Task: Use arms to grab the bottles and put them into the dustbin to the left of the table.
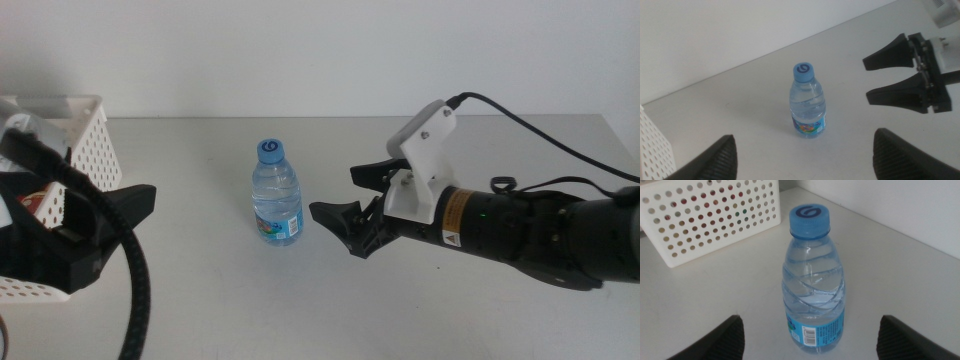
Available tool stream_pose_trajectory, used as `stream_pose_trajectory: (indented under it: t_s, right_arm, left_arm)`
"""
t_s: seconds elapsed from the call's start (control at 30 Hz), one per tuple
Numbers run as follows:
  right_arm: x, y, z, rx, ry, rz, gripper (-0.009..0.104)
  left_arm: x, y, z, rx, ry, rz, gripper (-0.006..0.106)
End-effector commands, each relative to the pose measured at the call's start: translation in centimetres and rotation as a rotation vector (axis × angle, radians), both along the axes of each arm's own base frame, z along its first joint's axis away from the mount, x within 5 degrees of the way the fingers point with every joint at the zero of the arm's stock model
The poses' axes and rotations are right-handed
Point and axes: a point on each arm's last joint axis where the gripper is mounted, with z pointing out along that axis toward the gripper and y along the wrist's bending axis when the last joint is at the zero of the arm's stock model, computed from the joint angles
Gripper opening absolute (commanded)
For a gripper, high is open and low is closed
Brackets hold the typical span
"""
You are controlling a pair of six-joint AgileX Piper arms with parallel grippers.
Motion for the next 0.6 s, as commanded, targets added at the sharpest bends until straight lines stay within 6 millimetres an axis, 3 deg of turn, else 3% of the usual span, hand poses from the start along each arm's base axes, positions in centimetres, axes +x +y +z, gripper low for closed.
stream_pose_trajectory:
  t_s: [0.0, 0.23, 0.37, 0.57]
  right_arm:
    - [-1.5, -1.1, 4.1, 0.096, -0.07, -0.012, 0.068]
    - [-5.9, -3.7, 6.4, 0.022, 0.006, -0.023, 0.068]
    - [-8.1, -5.3, 8.8, 0.152, 0.08, -0.113, 0.068]
    - [-10.1, -8.2, 12.2, 0.144, -0.071, -0.296, 0.062]
  left_arm:
    - [0.1, -0.1, 1.5, -0.059, -0.082, -0.002, 0.092]
    - [0.1, -0.1, 1.5, -0.059, -0.082, -0.002, 0.092]
    - [0.1, -0.1, 1.5, -0.059, -0.083, -0.002, 0.092]
    - [0.1, -0.1, 1.5, -0.058, -0.082, -0.002, 0.092]
